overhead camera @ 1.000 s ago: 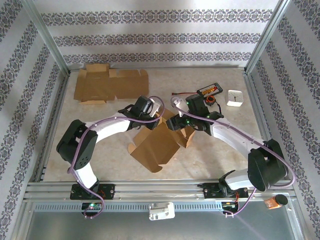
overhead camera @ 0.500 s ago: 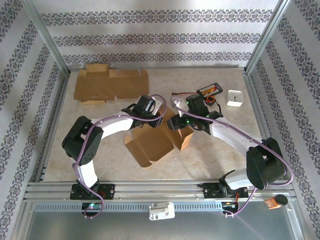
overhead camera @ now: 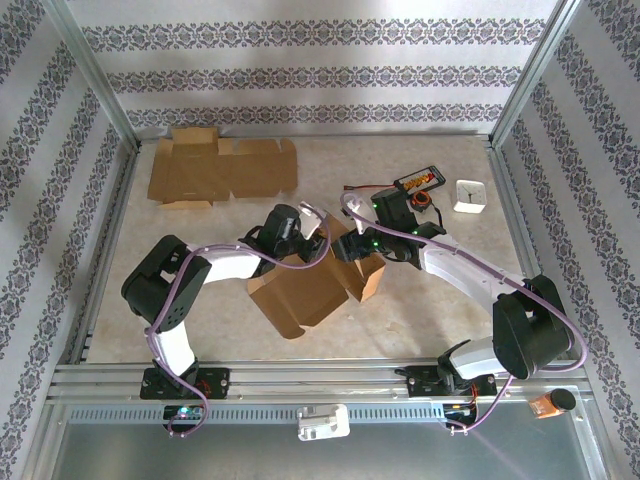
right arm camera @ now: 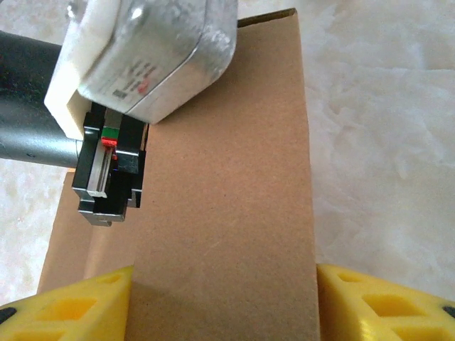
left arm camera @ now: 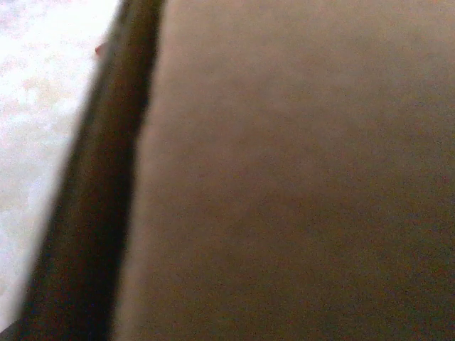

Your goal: Fold the paper box

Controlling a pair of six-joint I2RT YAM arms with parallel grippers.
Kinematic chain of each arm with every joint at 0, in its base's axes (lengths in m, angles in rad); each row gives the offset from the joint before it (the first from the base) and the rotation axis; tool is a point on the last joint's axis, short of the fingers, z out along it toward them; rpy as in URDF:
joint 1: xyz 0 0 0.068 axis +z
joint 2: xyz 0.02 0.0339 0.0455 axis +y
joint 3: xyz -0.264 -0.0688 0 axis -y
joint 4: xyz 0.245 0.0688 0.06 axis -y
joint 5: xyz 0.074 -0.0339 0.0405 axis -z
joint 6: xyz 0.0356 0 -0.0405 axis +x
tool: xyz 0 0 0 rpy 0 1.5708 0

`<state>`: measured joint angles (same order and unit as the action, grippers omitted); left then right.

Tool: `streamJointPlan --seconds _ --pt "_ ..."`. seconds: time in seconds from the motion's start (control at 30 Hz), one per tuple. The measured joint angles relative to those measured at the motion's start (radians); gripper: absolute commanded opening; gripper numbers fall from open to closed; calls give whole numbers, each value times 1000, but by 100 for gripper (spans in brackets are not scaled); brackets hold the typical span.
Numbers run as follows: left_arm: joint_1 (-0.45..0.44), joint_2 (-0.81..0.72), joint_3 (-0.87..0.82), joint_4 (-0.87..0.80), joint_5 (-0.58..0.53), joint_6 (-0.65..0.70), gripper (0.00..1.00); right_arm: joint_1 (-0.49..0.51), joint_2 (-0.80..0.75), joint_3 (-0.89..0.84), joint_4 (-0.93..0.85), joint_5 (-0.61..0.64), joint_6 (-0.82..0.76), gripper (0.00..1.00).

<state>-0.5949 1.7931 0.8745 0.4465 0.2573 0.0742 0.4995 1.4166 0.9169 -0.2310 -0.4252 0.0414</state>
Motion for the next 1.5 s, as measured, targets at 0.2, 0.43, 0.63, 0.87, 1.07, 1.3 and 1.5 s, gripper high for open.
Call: streamJointPlan --seconds 0.2,0.43,0.63,0.87,1.07,1.3,1.5 --pt "1 48 -31 180 10 33 19 0 0 0 -4 -2 4 60" --pt "9 69 -31 229 1 15 0 -10 -6 3 -13 -2 6 60" --pt "6 69 -46 252 -16 -6 22 -11 -8 3 -11 -3 8 60" --pt "-1 33 -84 255 -67 -36 0 -11 -19 6 -13 -9 39 72" --pt "-3 -76 -144 153 -211 -40 8 -11 -128 37 -11 99 173 81" --pt "-38 -183 -199 86 -399 -84 12 -11 -265 104 -60 282 465 77" --pt "-117 -207 -230 79 -518 -152 23 66 -309 101 -140 343 684 75"
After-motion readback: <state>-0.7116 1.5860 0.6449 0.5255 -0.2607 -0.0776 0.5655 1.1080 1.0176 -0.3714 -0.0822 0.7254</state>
